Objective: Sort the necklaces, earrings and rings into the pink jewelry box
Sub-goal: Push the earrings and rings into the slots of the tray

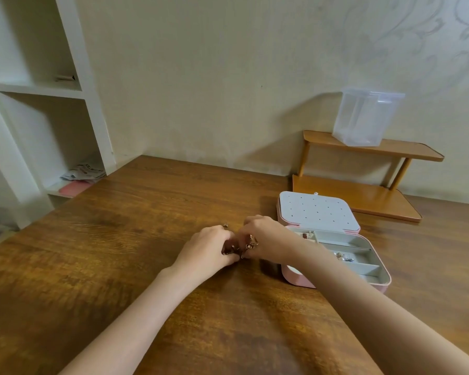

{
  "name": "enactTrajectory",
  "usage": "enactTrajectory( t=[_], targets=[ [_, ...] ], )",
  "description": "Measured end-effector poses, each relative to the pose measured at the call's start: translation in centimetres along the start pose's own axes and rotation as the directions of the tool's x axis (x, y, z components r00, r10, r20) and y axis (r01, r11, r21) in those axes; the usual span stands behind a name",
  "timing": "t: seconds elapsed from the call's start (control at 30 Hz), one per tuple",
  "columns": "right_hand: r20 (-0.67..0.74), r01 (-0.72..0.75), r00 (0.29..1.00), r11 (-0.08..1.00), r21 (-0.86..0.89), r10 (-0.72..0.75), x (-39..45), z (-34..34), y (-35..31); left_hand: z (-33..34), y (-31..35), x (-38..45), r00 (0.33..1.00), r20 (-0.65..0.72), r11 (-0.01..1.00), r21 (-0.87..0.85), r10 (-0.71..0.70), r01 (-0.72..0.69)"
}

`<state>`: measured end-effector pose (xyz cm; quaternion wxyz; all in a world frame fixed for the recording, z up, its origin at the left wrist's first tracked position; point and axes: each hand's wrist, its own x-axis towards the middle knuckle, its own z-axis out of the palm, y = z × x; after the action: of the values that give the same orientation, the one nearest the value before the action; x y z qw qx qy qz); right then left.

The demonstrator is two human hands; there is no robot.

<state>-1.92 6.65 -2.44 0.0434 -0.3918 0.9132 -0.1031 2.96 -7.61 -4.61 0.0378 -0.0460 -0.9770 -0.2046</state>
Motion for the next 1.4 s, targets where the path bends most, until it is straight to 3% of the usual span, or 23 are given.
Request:
enactTrajectory(
  t=[0.13, 0.23, 0.33, 0.47, 0.53, 0.67, 0.83, 0.93, 1.1, 1.23, 1.4],
  targets=[
    [-0.071, -0.044, 0.996, 0.989, 0.139, 0.054, -0.5, -1.1, 0.1, 0.1, 0.5, 0.0, 0.998, -0.051, 0.999, 0.015, 0.032, -0.031],
    [-0.164, -0.112, 0.972, 0.946, 0.304, 0.168, -1.7, -2.7, 1.0, -0.3, 1.3, 0.1, 0.991, -0.116, 0.974, -0.208, 0.067, -0.091],
    [-0.161, -0.116, 0.967, 0.902, 0.415, 0.198, -3.3, -4.0, 2.0, -0.5, 3.1, 0.2, 0.997, -0.073, 0.827, -0.560, 0.007, -0.047],
    [-0.080, -0.169, 0.966, 0.839, 0.517, 0.244, -5.5, -4.7, 3.2, -0.2, 5.0, 0.3, 0.998, 0.027, 0.644, -0.763, -0.060, 0.059],
    [-0.079, -0.183, 0.964, 0.847, 0.499, 0.255, -6.3, -4.6, 3.6, 0.0, 5.9, 0.4, 0.997, 0.052, 0.641, -0.764, -0.050, 0.072],
    [-0.172, -0.207, 0.935, 0.870, 0.447, 0.311, -7.2, -3.9, 4.0, 0.7, 7.2, 0.6, 0.999, 0.039, 0.790, -0.612, -0.015, 0.036],
    [-0.283, -0.228, 0.902, 0.918, 0.324, 0.325, -7.7, -2.4, 3.5, 1.4, 6.8, 1.1, 0.998, -0.029, 0.871, -0.490, -0.062, 0.040],
    [-0.358, -0.225, 0.874, 0.927, 0.301, 0.329, -8.0, -1.4, 3.1, 1.8, 6.9, 1.7, 0.994, 0.004, 0.851, -0.517, -0.108, 0.095],
    [-0.456, -0.258, 0.816, 0.930, 0.263, 0.355, -8.2, 0.5, 2.7, 2.3, 7.4, 2.8, 0.973, 0.174, 0.749, -0.622, -0.151, 0.228],
    [-0.530, -0.276, 0.758, 0.924, 0.267, 0.379, -8.1, 1.3, 2.7, 2.4, 7.5, 3.2, 0.968, 0.197, 0.749, -0.615, -0.155, 0.245],
    [-0.556, -0.271, 0.749, 0.933, 0.237, 0.359, -7.8, 2.1, 2.5, 2.1, 7.4, 3.8, 0.961, 0.238, 0.773, -0.580, -0.142, 0.258]
  ],
)
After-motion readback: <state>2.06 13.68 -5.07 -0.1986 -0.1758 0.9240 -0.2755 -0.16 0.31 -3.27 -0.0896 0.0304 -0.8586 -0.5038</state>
